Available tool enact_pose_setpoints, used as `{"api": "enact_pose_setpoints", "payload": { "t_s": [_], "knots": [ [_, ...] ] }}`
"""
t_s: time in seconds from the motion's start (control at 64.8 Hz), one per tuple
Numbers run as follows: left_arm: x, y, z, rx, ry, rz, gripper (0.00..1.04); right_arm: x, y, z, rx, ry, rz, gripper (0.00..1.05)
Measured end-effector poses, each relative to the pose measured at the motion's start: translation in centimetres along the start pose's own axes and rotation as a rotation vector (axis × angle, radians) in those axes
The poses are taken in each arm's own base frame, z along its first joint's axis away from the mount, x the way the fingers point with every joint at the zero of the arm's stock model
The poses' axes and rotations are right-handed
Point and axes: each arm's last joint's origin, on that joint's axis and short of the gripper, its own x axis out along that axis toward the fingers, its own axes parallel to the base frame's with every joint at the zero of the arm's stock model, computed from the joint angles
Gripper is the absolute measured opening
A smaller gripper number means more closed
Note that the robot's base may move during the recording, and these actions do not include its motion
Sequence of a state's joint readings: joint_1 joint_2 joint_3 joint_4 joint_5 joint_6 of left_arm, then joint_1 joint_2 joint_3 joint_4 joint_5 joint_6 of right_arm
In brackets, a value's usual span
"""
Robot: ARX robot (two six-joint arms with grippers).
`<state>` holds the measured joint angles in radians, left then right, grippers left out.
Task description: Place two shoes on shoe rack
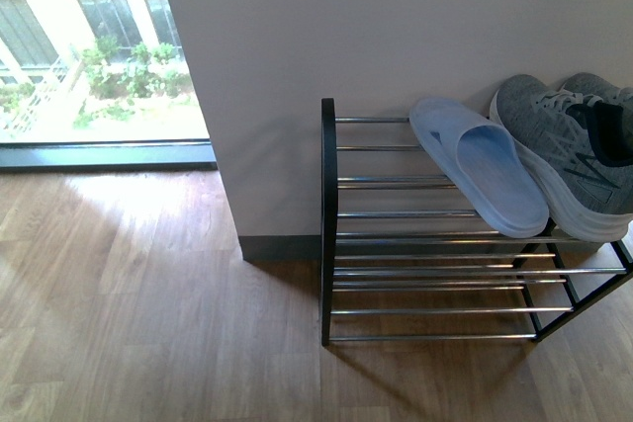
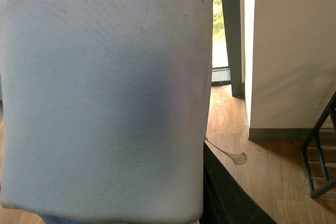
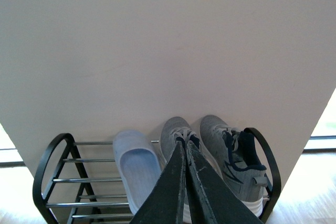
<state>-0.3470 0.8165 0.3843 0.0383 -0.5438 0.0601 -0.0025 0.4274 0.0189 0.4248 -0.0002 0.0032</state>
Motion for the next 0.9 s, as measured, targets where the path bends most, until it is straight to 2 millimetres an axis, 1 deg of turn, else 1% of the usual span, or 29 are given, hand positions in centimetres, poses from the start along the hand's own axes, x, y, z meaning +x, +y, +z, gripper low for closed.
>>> {"api": "enact_pose_setpoints", "payload": {
  "t_s": [0.309, 0.834, 0.896],
  "knots": [
    [0.0, 0.0, 0.0, 0.0, 0.0, 0.0, 0.02, -0.9, 0.0, 0.1, 0.0, -0.003, 0.0, 0.02],
    [0.0, 0.0, 0.0, 0.0, 0.0, 0.0, 0.02, -1.7, 0.0, 0.1, 0.0, -0.003, 0.0, 0.02],
    [0.0, 0.0, 0.0, 0.0, 0.0, 0.0, 0.02, -2.0, 0.0, -0.2, 0.0, 0.014, -0.001, 0.02]
  ]
}}
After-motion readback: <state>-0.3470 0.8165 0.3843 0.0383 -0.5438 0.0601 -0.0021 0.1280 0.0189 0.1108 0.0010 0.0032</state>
